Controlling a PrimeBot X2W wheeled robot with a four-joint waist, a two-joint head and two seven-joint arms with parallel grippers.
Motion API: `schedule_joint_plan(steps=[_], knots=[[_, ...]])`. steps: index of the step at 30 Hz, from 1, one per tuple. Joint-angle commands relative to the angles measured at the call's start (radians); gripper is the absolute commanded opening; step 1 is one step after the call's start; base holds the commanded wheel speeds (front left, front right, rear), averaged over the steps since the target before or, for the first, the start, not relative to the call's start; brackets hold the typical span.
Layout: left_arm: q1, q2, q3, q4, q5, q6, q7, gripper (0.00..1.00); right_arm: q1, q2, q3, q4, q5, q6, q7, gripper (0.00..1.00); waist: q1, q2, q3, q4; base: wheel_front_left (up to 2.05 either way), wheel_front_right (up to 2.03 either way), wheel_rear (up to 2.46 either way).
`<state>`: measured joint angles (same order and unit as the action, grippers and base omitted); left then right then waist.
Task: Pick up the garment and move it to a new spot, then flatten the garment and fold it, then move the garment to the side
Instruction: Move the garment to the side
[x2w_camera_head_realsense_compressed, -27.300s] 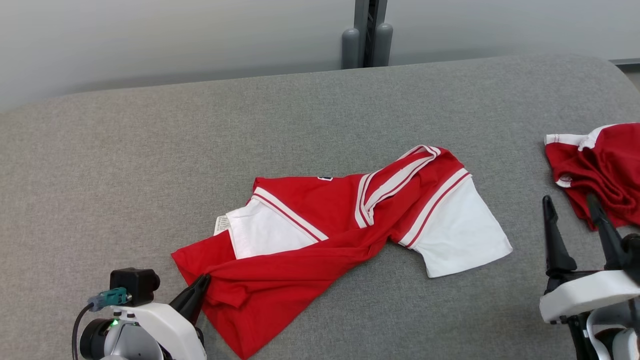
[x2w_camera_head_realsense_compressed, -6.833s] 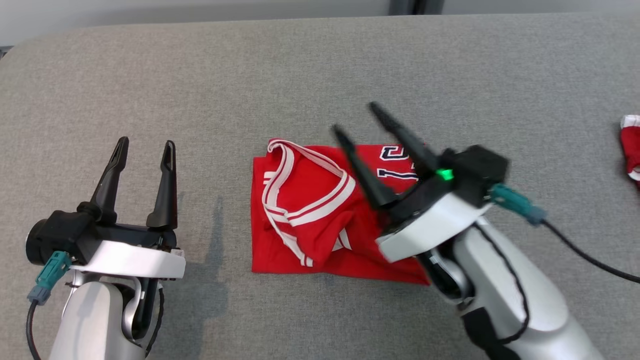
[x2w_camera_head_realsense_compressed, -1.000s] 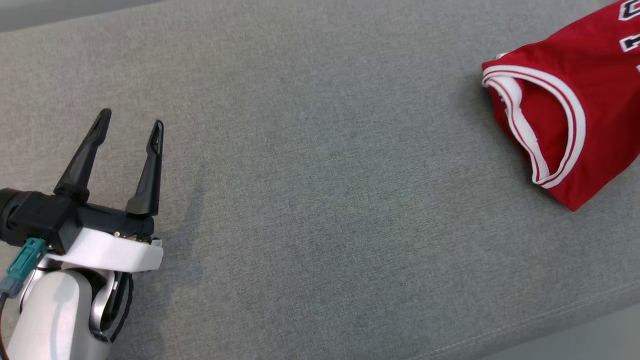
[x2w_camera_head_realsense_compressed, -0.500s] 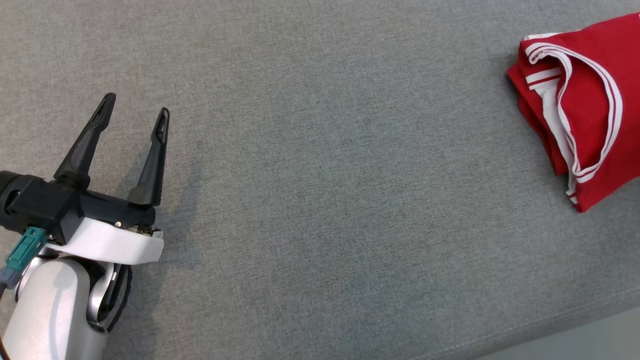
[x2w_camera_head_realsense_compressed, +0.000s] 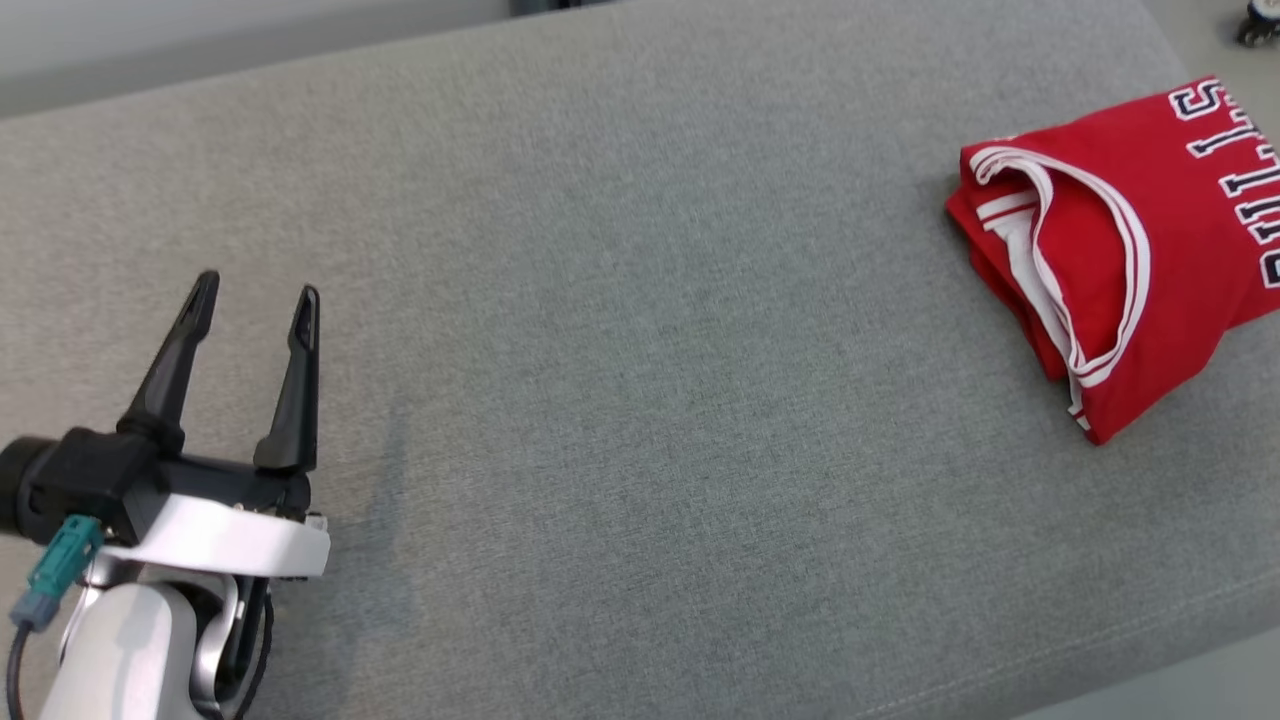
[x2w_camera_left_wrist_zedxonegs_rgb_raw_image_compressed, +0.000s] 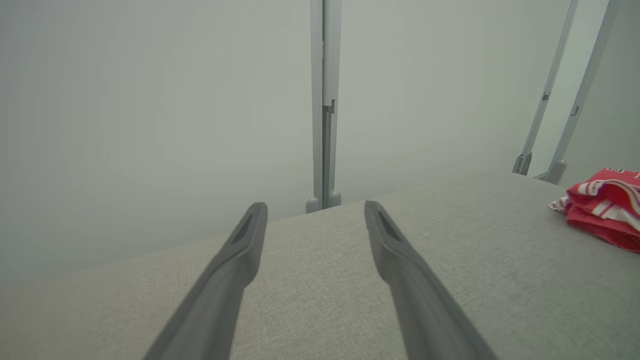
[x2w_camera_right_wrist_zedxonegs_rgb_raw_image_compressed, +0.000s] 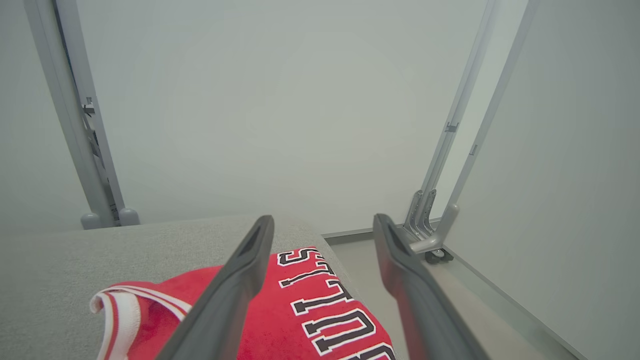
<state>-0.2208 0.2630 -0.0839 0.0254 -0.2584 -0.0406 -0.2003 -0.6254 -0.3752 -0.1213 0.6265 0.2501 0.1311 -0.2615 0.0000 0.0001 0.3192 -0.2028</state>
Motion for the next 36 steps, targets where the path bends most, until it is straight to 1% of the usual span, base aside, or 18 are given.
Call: schedule_joint_plan(steps=[1,4,7,14,19,25,31,36], knots=[[0.011,0.001,0.004,0.002,-0.009,0.007,-0.004,1.00,0.019,0.008,-0.003,-0.018,-0.006,-0.001,-0.003,1.00,0.0000,-0.0001,-0.032,0.014,0.00,0.00,0.00],[0.035,-0.008,0.004,0.008,-0.012,0.016,-0.010,1.00,0.095,0.073,-0.021,-0.114,-0.034,-0.001,-0.003,1.00,0.0000,-0.0001,-0.066,0.039,0.00,0.00,0.00],[0.056,-0.011,0.005,0.015,-0.015,0.025,-0.014,1.00,0.161,0.130,-0.012,-0.199,-0.059,-0.001,-0.001,1.00,0.0000,-0.0001,-0.095,0.069,0.00,0.00,0.00],[0.102,-0.025,0.008,0.020,-0.018,0.055,-0.016,1.00,0.279,0.214,0.021,-0.367,-0.104,-0.001,0.063,1.00,0.0000,-0.0001,-0.157,0.142,0.00,0.00,0.00],[0.137,-0.023,0.022,0.021,-0.028,0.074,-0.014,1.00,0.352,0.244,0.054,-0.463,-0.123,-0.001,0.116,1.00,0.0000,-0.0001,-0.198,0.192,0.00,0.00,0.00],[0.182,-0.015,0.025,0.022,-0.037,0.078,-0.007,1.00,0.431,0.265,0.085,-0.531,-0.132,-0.001,0.158,1.00,0.0000,-0.0001,-0.241,0.237,0.00,0.00,0.00],[0.233,-0.015,0.012,0.006,-0.041,0.083,0.016,1.00,0.512,0.275,0.091,-0.572,-0.132,-0.001,0.184,1.00,0.0000,-0.0001,-0.292,0.249,0.00,0.00,0.00],[0.274,-0.009,0.005,-0.015,-0.049,0.088,0.055,1.00,0.578,0.279,0.075,-0.609,-0.125,-0.001,0.209,1.00,0.0000,-0.0001,-0.325,0.246,0.00,0.00,0.00]])
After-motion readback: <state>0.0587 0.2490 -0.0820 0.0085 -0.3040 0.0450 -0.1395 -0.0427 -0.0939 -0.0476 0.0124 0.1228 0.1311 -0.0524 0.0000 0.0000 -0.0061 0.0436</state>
